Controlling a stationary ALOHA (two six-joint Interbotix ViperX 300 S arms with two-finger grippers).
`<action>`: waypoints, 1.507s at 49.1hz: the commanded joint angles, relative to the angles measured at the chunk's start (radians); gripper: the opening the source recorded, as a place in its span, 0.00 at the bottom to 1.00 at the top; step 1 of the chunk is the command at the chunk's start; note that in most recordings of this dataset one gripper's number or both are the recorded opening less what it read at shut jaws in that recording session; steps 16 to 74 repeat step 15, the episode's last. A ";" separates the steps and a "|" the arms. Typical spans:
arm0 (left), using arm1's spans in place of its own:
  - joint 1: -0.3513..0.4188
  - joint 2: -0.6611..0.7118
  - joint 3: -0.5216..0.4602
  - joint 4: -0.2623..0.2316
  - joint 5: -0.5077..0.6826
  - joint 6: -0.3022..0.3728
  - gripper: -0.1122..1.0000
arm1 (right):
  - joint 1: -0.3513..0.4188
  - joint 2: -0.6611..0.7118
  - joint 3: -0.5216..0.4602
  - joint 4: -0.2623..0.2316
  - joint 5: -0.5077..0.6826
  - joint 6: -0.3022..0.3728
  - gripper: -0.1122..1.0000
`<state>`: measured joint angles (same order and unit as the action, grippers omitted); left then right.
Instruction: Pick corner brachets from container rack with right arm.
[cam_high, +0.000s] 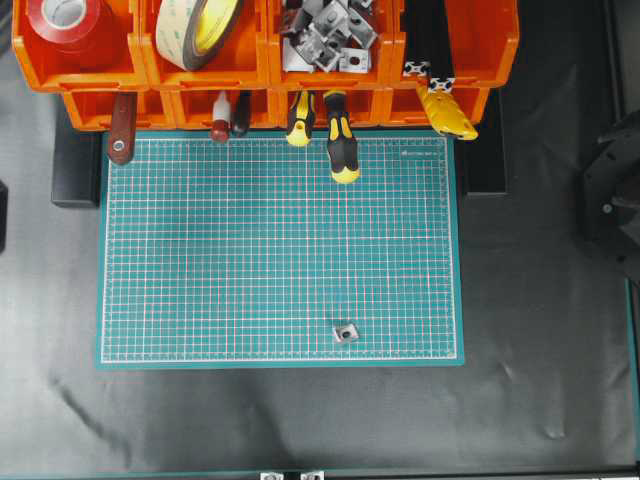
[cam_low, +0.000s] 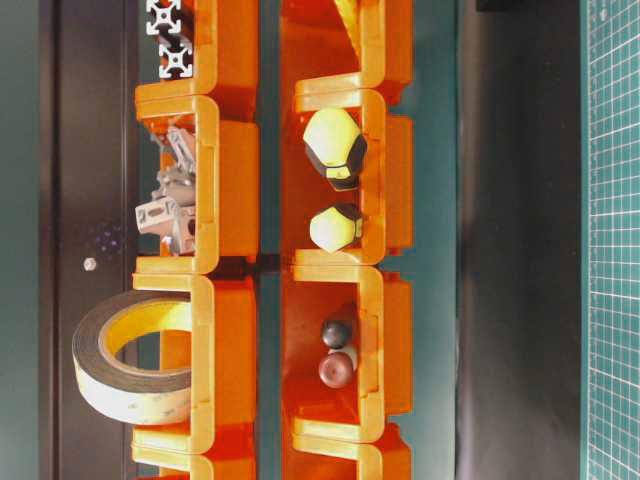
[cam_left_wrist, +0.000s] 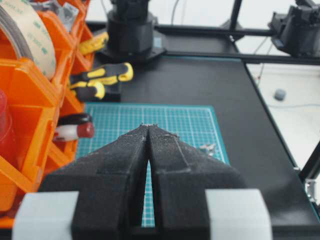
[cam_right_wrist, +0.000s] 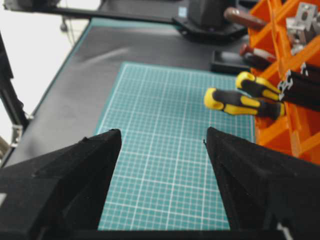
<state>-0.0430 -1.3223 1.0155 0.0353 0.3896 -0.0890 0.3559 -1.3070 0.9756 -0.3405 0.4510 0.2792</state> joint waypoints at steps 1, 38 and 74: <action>-0.002 0.009 -0.020 0.003 -0.005 0.002 0.10 | -0.005 0.009 -0.008 0.000 0.011 0.002 0.71; 0.000 0.008 -0.020 0.003 -0.003 -0.008 0.11 | -0.005 0.009 -0.003 0.011 0.012 0.006 0.71; 0.000 0.008 -0.020 0.003 -0.003 -0.008 0.11 | -0.005 0.009 -0.003 0.011 0.012 0.006 0.71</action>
